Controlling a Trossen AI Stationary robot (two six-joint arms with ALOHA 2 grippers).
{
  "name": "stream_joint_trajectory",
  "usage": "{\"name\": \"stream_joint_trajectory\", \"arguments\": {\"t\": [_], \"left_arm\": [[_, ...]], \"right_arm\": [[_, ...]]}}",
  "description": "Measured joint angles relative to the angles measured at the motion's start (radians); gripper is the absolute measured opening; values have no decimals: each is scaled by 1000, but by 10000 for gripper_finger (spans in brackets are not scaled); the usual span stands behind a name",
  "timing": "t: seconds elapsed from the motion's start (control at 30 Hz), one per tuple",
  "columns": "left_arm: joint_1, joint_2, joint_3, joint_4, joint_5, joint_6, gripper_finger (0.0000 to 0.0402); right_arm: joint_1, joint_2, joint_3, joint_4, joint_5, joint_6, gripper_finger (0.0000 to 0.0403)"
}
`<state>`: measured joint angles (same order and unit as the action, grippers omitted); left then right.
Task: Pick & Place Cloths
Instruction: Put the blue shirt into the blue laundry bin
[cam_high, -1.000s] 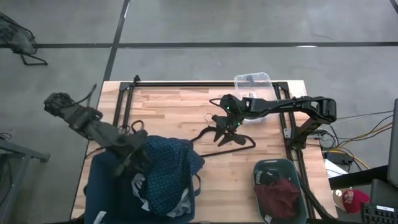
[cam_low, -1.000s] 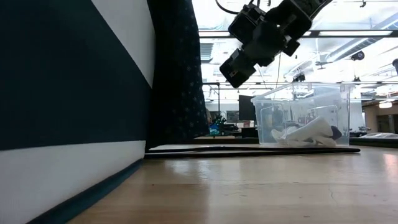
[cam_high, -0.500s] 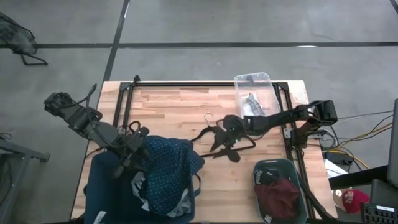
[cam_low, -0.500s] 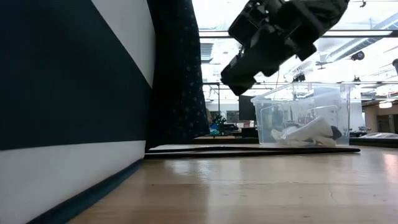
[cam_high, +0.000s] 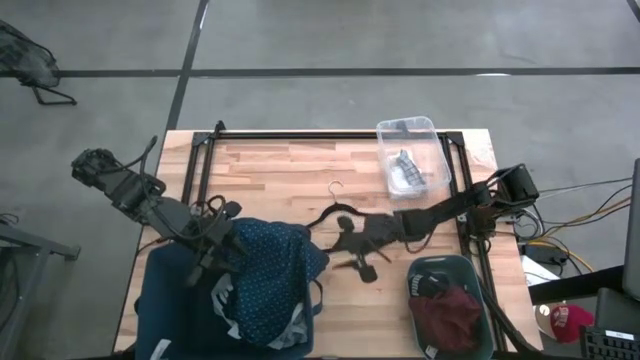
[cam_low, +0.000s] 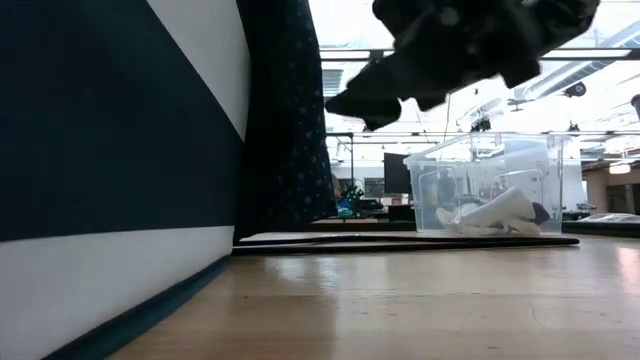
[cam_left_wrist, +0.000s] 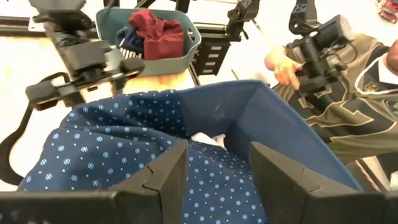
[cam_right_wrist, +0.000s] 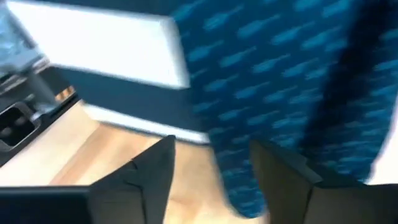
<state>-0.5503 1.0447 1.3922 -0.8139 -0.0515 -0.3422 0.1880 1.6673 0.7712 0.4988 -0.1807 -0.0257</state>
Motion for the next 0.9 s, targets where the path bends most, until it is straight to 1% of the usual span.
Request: {"name": "stream_joint_trajectory", "arguments": {"t": [0.03,0.07,0.23,0.27,0.33,0.4,0.47,0.53,0.63,0.67,0.77,0.9], "left_arm": [[0,0,-5,-1,0,0,177],[0,0,-8,-3,0,0,177],[0,3,-25,2,-3,-4,177],[0,4,-26,3,-3,-4,177],[0,4,-26,4,-3,-3,177],[0,4,-26,5,-3,1,177],[0,4,-26,5,-3,7,177],[0,4,-26,5,-3,14,177],[0,4,-28,7,-2,16,177],[0,4,-32,9,-2,16,177],[0,3,-45,11,-2,8,177],[0,3,-69,21,-2,1,177]], "right_arm": [[15,8,-1,0,5,0,209],[29,16,-2,14,32,1,220],[64,19,1,30,286,8,277],[65,19,1,30,320,18,289],[64,19,1,39,330,24,310],[64,19,1,64,314,25,329],[64,29,1,86,309,33,343],[62,41,2,88,275,53,352],[64,80,20,102,185,91,352],[71,94,27,102,183,95,349],[83,133,51,97,224,79,341],[71,168,82,99,282,78,334]]}}
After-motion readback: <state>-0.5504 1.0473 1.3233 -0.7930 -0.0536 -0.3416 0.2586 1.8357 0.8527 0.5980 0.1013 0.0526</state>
